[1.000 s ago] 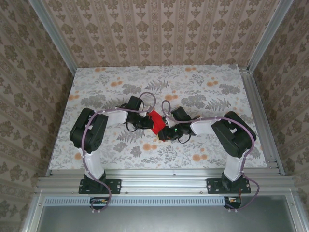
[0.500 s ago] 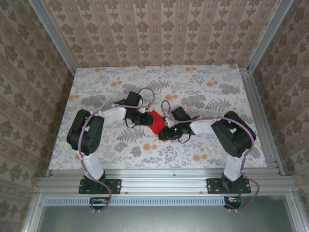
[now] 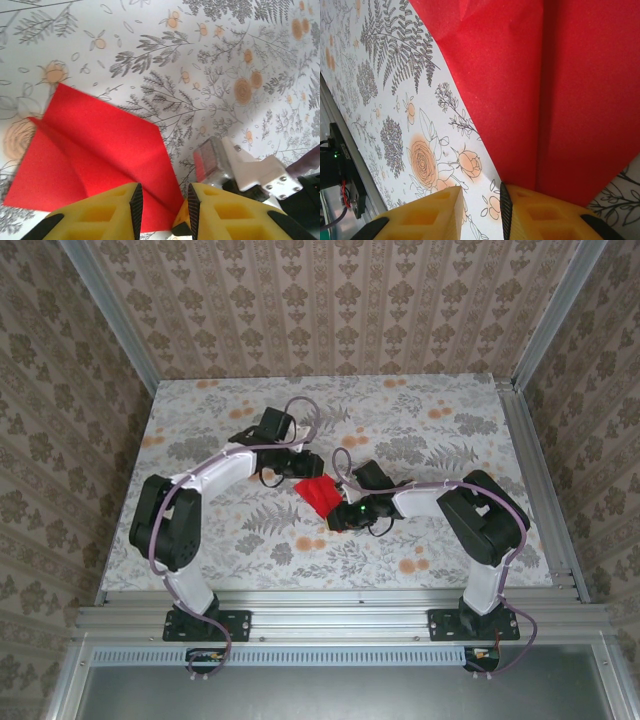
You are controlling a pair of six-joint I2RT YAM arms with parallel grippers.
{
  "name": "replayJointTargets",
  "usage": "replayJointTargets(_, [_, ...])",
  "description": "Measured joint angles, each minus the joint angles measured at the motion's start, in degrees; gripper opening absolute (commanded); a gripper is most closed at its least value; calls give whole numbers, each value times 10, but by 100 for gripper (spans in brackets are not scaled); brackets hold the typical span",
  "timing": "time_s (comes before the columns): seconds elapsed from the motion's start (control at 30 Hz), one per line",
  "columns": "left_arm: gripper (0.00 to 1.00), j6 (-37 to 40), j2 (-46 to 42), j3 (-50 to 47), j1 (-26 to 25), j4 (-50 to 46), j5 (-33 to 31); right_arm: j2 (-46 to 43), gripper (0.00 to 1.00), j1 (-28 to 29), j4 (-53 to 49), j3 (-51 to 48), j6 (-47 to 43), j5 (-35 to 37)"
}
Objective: Fold a paper plane with a square sheet of paper (pick it up from the middle)
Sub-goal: Fourth fold the wing at the center of the table.
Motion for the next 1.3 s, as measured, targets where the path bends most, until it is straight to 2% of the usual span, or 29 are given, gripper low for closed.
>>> replayJointTargets(0.47, [30,-13,106,-5,-15,21,20,0,30,2,-10,5,-4,7])
replayJointTargets(1.3, [28,9,125,-18,-30,35,1,1,30,5,-17,10,-12,12])
